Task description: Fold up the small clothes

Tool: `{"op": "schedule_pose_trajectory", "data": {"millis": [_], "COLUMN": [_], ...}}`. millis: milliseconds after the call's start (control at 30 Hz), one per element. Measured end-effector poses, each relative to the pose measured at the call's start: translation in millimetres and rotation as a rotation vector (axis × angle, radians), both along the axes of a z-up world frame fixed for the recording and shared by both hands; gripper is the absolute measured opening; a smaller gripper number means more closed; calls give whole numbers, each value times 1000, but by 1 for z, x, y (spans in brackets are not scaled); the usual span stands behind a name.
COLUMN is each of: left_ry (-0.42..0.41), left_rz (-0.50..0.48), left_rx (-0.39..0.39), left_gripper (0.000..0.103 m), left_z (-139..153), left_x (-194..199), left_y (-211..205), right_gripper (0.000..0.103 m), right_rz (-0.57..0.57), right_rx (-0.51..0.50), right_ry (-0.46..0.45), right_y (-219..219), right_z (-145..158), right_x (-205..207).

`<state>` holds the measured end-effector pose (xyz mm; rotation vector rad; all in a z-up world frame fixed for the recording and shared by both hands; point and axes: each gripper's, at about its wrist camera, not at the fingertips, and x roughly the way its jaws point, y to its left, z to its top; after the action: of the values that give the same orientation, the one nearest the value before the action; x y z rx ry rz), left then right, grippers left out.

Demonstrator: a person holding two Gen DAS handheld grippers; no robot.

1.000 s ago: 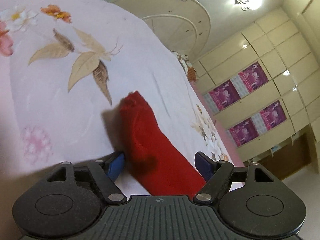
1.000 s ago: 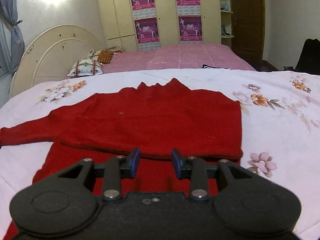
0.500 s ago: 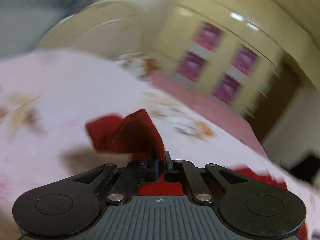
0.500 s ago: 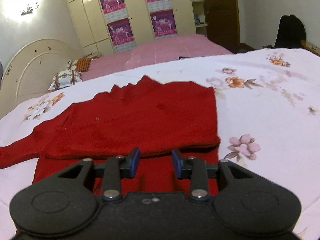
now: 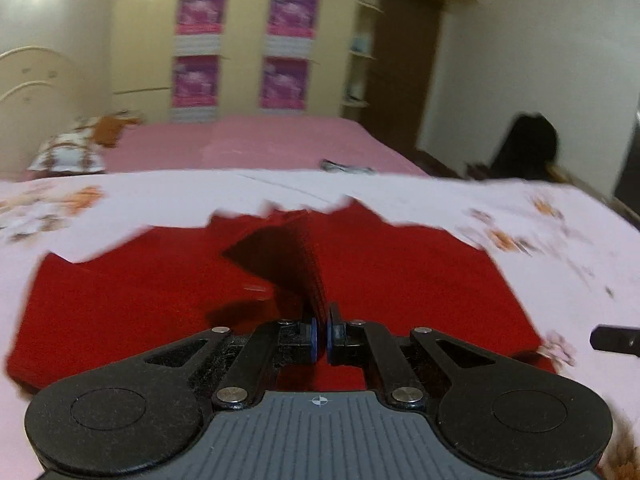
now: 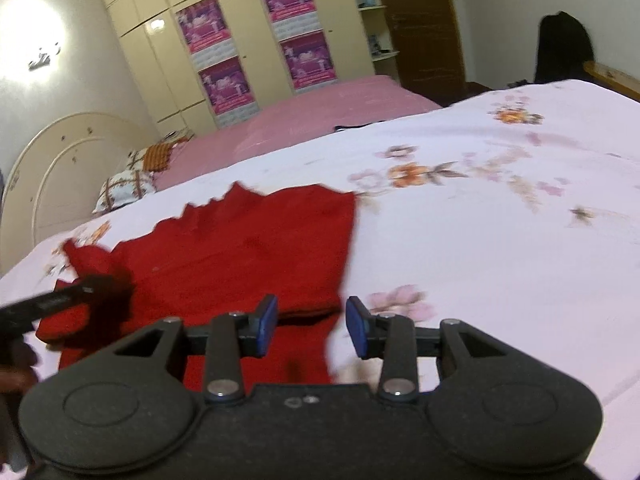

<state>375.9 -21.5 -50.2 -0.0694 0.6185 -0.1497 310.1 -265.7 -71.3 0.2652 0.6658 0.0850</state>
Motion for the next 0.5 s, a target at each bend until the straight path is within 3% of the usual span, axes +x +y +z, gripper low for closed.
{"op": "schedule_pose_trajectory", "data": {"millis": [67,167,233,267,300,333,367,500], "left_ry": [21,80,74,57,37,12,-26,-74], "left_rz": [-26,-73,-85,-101,-119,-114,-91,30], "left_rx": [24,30,71,76,52,32,25,37], "left_gripper": [4,4,9,26,53,64,71,71], "left_z": [1,-13,-12,-8,-8,-1,6,23], "left_x": [-4,1,-3,-9,-13,-24,-37,-75], "left_y": [-35,-63,-76,-76,-66,-55,-45,23], "right_gripper": [40,43,46,48,48,48,48,48], "right_rz": [-16,-28,-26,-20,-10,8,31,126], "right_rx": [19,56,102,129,152,178,206,313], "right_ry": [13,26,29,27,23,17,13,36], "right_y": [-18,-37,-44,-46,-46,-44,-40,-12], "right_z": [-2,-7,-10,-10,-10,-10,-10,-18], "right_x": [-1,-2,0,2,4,7,11,36]}}
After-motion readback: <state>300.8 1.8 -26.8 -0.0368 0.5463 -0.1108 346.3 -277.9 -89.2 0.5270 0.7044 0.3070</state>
